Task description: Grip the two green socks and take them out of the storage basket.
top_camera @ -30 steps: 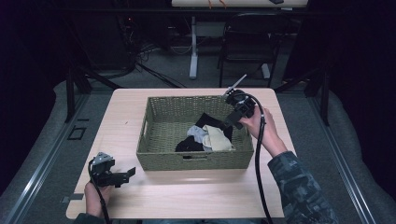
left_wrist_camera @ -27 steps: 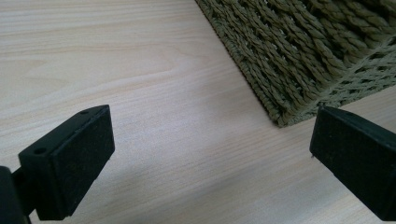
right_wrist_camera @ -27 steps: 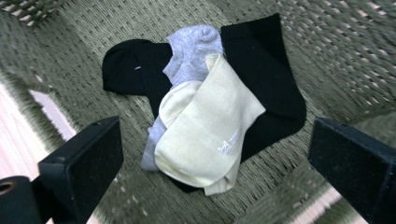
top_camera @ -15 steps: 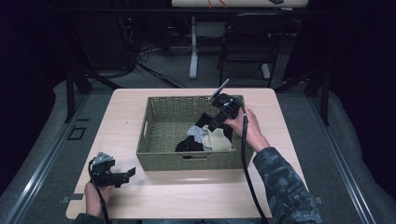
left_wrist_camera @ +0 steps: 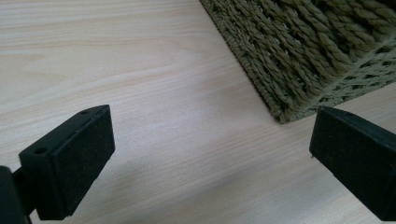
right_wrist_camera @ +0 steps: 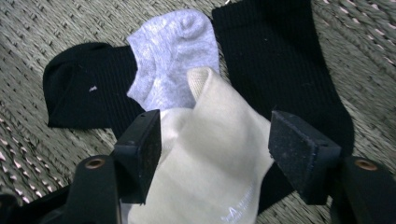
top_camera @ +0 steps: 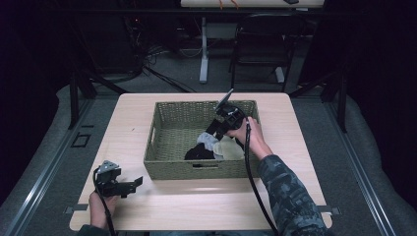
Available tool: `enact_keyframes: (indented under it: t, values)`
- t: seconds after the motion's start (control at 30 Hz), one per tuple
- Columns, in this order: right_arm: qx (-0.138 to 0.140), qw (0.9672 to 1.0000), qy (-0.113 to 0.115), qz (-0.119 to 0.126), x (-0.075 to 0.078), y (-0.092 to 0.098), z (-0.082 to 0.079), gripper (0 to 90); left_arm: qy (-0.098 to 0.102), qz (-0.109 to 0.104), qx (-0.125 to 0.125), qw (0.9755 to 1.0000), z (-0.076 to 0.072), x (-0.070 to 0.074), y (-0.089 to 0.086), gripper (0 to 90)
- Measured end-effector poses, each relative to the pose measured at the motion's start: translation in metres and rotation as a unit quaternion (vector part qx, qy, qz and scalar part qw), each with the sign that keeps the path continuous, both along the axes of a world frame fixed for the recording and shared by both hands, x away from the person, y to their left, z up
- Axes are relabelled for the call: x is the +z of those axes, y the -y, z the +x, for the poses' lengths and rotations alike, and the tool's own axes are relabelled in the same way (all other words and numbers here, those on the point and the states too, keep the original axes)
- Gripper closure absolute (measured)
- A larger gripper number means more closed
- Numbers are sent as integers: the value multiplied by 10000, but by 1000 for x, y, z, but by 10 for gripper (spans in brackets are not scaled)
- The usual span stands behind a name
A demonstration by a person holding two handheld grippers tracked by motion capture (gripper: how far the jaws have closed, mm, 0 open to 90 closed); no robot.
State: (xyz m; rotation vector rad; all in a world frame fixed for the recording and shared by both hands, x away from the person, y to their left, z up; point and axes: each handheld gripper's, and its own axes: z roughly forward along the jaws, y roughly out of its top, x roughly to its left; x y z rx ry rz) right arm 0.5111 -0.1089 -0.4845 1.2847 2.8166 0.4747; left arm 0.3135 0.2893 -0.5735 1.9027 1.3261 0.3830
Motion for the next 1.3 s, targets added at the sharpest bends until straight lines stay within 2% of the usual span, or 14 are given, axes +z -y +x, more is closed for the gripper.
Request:
enact_keyframes:
  t: [0.1, 0.2, 0.23, 0.33, 0.43, 0.47, 0.53, 0.6, 0.63, 0.8, 0.9, 1.0, 1.07, 1.3]
  values:
    - [-6, 10000, -4, -83, -2, -2, 2, 378, -34, 32, -31, 10000, 0, 1, 0, 3]
    - [-107, 9999, 0, -36, -6, -2, 3, 399, -35, 7, -19, 10000, 0, 0, 0, 3]
    - [-74, 9999, -118, -44, -8, -1, 5, 431, -40, -3, -29, 10000, 0, 0, 0, 3]
    - [-90, 9998, -187, -52, -11, 0, 7, 461, -34, -10, -53, 10000, 0, -1, 1, 3]
    - [-104, 9996, -270, -76, -14, 0, 9, 583, -35, 3, -73, 10000, 1, -1, 1, 3]
    - [-104, 9996, -270, -76, -14, 0, 9, 583, -35, 3, -73, 10000, 1, -1, 1, 3]
    - [-167, 9994, -299, -63, -15, 0, 9, 720, -49, -6, -53, 10000, 1, -1, 1, 3]
    - [-189, 9992, -346, -40, -15, 0, 8, 755, -39, 9, -67, 10000, 1, -1, 1, 3]
    - [-196, 9991, -358, -65, -16, 1, 8, 829, -38, 9, -69, 10000, 1, -1, 1, 3]
    - [-214, 9992, -313, -95, -14, 2, 7, 866, -37, 9, -68, 10000, 1, -1, 1, 3]
    - [-208, 9995, -232, -60, -2, 5, 4, 867, -33, 9, -73, 10000, 1, -1, 1, 3]
    - [-208, 9998, -39, 35, 9, 8, 1, 867, -35, 4, -77, 10000, 1, -1, 1, 3]
    - [-133, 9999, -50, -4, 18, 10, 0, 867, -36, 3, -78, 10000, 1, -1, 1, 3]
    - [-156, 9996, 213, 97, 45, 16, -8, 866, -54, 11, -78, 10000, 1, 0, 2, 3]
